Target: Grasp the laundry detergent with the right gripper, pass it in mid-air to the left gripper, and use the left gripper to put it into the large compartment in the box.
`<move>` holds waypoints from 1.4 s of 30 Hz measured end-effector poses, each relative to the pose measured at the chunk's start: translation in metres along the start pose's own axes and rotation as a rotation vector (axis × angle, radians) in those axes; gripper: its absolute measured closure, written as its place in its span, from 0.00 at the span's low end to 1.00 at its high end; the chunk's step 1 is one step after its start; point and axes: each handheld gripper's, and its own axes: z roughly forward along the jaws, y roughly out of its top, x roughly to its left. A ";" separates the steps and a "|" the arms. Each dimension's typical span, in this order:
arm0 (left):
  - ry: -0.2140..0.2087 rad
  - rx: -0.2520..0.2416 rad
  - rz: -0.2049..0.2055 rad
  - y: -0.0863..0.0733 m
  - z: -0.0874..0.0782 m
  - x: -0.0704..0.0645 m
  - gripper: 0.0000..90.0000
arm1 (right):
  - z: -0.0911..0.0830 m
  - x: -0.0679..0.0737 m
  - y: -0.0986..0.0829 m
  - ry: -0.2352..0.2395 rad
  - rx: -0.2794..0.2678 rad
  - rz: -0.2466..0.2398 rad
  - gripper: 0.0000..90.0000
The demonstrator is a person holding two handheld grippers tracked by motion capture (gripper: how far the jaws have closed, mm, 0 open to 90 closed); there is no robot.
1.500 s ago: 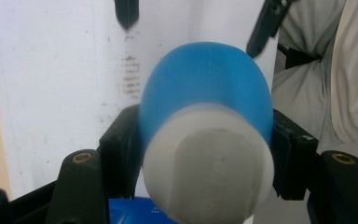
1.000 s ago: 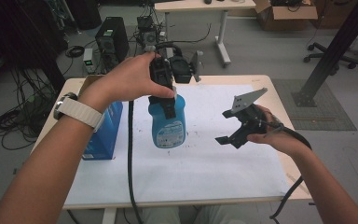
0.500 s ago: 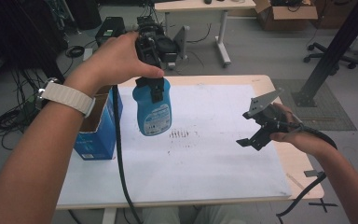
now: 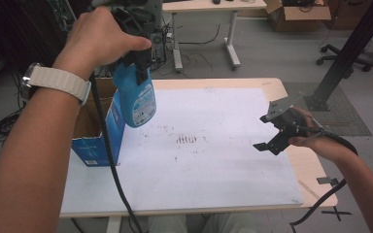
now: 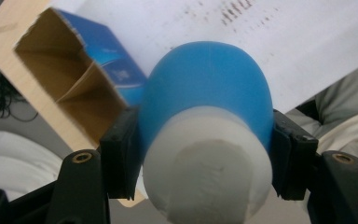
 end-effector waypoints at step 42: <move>0.077 0.017 -0.568 -0.048 0.014 0.102 0.42 | 0.004 -0.005 0.001 0.000 0.035 -0.004 0.04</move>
